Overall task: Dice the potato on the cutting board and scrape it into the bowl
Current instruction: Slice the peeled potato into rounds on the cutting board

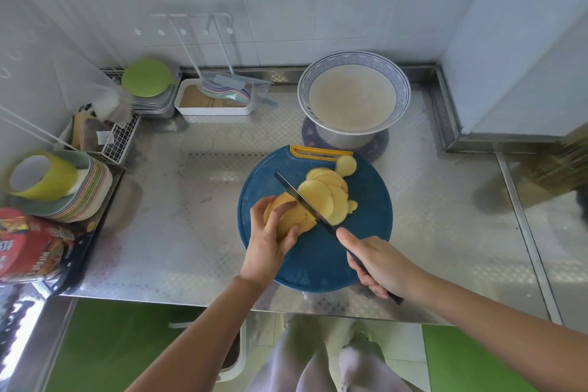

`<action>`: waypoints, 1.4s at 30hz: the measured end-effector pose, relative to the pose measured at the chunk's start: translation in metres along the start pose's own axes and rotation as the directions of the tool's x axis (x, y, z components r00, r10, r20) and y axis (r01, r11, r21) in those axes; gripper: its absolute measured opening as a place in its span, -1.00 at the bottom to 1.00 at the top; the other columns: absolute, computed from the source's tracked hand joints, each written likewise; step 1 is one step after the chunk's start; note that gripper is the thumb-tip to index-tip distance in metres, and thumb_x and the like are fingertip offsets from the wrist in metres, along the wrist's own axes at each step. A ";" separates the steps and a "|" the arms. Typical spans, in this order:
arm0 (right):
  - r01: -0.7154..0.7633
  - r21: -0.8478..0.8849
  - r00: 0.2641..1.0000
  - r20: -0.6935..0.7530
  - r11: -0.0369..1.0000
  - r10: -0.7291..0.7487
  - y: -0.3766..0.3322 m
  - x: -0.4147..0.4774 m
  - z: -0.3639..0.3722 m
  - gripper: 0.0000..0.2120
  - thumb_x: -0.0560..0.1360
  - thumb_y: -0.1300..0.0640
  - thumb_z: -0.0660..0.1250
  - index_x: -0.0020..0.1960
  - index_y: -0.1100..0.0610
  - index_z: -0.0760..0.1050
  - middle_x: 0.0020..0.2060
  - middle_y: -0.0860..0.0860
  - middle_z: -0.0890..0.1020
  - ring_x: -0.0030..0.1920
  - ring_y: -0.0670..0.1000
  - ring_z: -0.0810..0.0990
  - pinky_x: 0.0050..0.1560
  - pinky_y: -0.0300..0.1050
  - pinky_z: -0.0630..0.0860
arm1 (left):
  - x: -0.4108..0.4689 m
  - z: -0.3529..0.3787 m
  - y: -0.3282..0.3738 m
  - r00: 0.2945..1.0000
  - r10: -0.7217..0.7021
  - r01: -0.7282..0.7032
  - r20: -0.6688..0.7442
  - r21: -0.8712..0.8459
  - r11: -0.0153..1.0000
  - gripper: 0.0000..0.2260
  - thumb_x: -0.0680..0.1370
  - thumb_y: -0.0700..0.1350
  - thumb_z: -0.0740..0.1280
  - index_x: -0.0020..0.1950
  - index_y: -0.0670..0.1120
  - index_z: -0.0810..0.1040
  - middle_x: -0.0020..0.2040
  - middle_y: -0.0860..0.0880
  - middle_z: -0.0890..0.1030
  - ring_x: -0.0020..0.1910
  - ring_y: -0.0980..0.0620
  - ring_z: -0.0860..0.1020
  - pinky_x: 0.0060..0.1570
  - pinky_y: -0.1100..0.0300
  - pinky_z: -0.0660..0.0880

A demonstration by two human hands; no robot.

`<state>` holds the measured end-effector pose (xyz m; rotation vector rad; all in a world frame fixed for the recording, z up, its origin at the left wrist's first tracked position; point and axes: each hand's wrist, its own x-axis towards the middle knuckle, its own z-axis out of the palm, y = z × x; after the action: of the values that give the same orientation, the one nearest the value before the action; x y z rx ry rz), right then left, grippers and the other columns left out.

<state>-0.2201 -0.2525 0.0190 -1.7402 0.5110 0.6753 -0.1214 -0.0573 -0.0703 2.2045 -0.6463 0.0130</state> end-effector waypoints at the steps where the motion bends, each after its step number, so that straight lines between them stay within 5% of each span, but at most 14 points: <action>1: 0.011 -0.030 1.000 -0.022 0.999 -0.012 0.000 -0.001 0.001 -0.38 0.56 -0.35 0.04 -0.32 0.20 0.25 -0.57 0.03 0.25 -0.62 -0.02 0.18 -0.50 -0.16 0.24 | 0.000 0.000 0.000 1.000 0.017 -0.017 -0.004 0.000 1.000 -0.66 0.56 0.17 0.21 0.29 0.09 0.38 0.32 -0.13 0.26 0.33 0.38 0.16 0.28 0.52 0.18; 6: 0.061 -0.164 0.992 -0.103 0.985 -0.078 0.003 -0.003 0.008 -0.42 0.60 -0.29 0.03 -0.38 0.12 0.10 -0.63 -0.11 0.16 -0.61 -0.09 0.15 -0.50 -0.26 0.16 | 0.000 -0.002 -0.005 0.998 0.055 -0.055 0.003 0.014 0.998 -0.62 0.58 0.24 0.16 0.31 0.08 0.38 0.30 -0.14 0.27 0.35 0.37 0.14 0.29 0.52 0.19; 13: 0.112 -0.258 0.982 -0.120 0.960 -0.147 0.008 -0.004 0.009 -0.40 0.50 -0.39 -0.02 -0.40 0.11 0.13 -0.62 -0.11 0.22 -0.52 -0.09 0.22 -0.34 -0.13 0.25 | -0.002 -0.003 -0.008 0.996 0.086 -0.086 0.001 0.037 0.996 -0.60 0.57 0.26 0.14 0.31 0.07 0.37 0.31 -0.13 0.27 0.35 0.32 0.19 0.28 0.42 0.28; 17: 0.130 -0.287 0.981 -0.105 0.949 -0.166 0.006 -0.005 0.009 -0.39 0.42 -0.44 -0.05 -0.40 0.10 0.12 -0.61 -0.10 0.20 -0.49 -0.08 0.20 -0.35 -0.13 0.23 | -0.001 -0.002 -0.009 0.996 0.091 -0.091 0.004 0.023 0.996 -0.60 0.57 0.28 0.13 0.30 0.08 0.35 0.31 -0.12 0.27 0.32 0.00 0.37 0.23 0.20 0.43; 34: 0.007 -0.143 1.000 0.013 0.990 -0.006 -0.003 -0.004 -0.005 -0.40 0.55 -0.38 -0.04 -0.38 0.10 0.12 -0.60 -0.04 0.16 -0.63 -0.07 0.15 -0.54 -0.23 0.23 | 0.003 0.002 -0.003 0.999 0.045 -0.045 -0.008 -0.008 0.999 -0.65 0.52 0.19 0.23 0.26 0.11 0.36 0.26 -0.02 0.24 0.25 0.11 0.32 0.22 0.34 0.31; 38: -0.051 -0.101 0.995 0.082 0.994 0.059 0.000 -0.003 -0.009 -0.32 0.46 -0.47 -0.05 -0.36 0.15 0.22 -0.57 0.05 0.26 -0.63 -0.02 0.22 -0.53 -0.20 0.30 | 0.004 0.010 0.002 0.999 -0.017 0.016 -0.029 -0.049 0.999 -0.65 0.48 0.16 0.27 0.22 0.11 0.37 0.23 -0.05 0.24 0.25 -0.06 0.36 0.22 0.17 0.39; 42: -0.093 -0.065 0.988 0.118 0.994 0.100 -0.008 -0.001 -0.016 -0.34 0.51 -0.45 -0.03 -0.39 0.12 0.24 -0.58 0.06 0.29 -0.64 -0.01 0.23 -0.54 -0.22 0.29 | 0.006 0.011 -0.002 1.000 -0.006 0.005 -0.027 -0.051 0.999 -0.65 0.48 0.15 0.28 0.22 0.09 0.37 0.22 -0.06 0.24 0.24 0.00 0.32 0.22 0.16 0.39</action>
<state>-0.2130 -0.2656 0.0278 -1.7260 0.4978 0.8664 -0.1178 -0.0664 -0.0774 2.1532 -0.6192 0.0232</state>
